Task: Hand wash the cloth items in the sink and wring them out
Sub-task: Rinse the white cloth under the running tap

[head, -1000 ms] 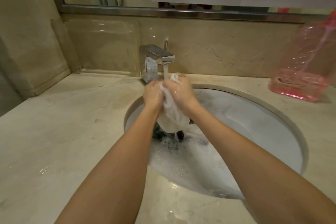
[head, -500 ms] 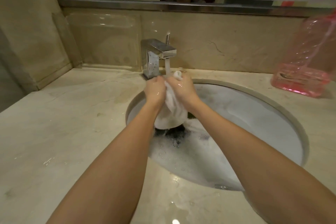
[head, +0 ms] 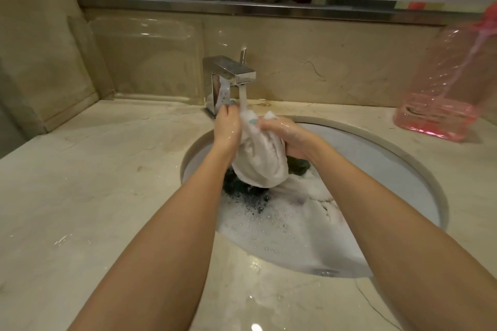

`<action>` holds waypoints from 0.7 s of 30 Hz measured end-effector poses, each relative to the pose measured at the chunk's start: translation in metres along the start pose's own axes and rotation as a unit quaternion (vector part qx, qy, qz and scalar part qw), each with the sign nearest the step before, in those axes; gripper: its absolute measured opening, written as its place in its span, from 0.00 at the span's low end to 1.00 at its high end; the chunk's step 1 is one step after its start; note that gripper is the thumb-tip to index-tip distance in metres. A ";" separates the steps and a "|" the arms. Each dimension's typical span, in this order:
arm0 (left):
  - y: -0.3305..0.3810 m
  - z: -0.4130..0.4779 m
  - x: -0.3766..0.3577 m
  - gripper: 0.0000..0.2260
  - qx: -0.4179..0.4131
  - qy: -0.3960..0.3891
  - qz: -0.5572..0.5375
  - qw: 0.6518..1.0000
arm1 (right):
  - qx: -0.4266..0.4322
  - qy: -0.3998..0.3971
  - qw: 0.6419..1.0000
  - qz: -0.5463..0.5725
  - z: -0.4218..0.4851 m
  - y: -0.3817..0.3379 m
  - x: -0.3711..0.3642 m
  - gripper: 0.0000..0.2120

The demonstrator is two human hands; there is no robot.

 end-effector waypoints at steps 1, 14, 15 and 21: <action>-0.001 -0.001 0.000 0.17 -0.001 0.002 0.004 1.000 | 0.002 -0.015 1.000 0.007 0.000 0.000 -0.002 0.20; -0.018 -0.003 0.001 0.20 0.117 -0.075 -0.081 0.987 | 0.050 0.138 0.981 0.127 0.004 -0.004 0.009 0.15; -0.017 -0.004 0.001 0.18 0.106 -0.072 -0.069 0.989 | 0.051 0.141 0.981 0.120 0.002 -0.002 0.010 0.12; -0.004 0.005 0.011 0.10 -0.012 0.043 0.028 0.999 | 0.073 0.103 0.989 0.075 -0.003 -0.003 0.001 0.12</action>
Point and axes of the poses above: each hand's wrist, its own z-axis towards the middle knuckle, its own x-axis out of the back of the hand, y = z × x, the point moved 4 cm from there along z, towards the middle knuckle, and after that the axes turned 8 degrees about z, right-handed, at the moved point
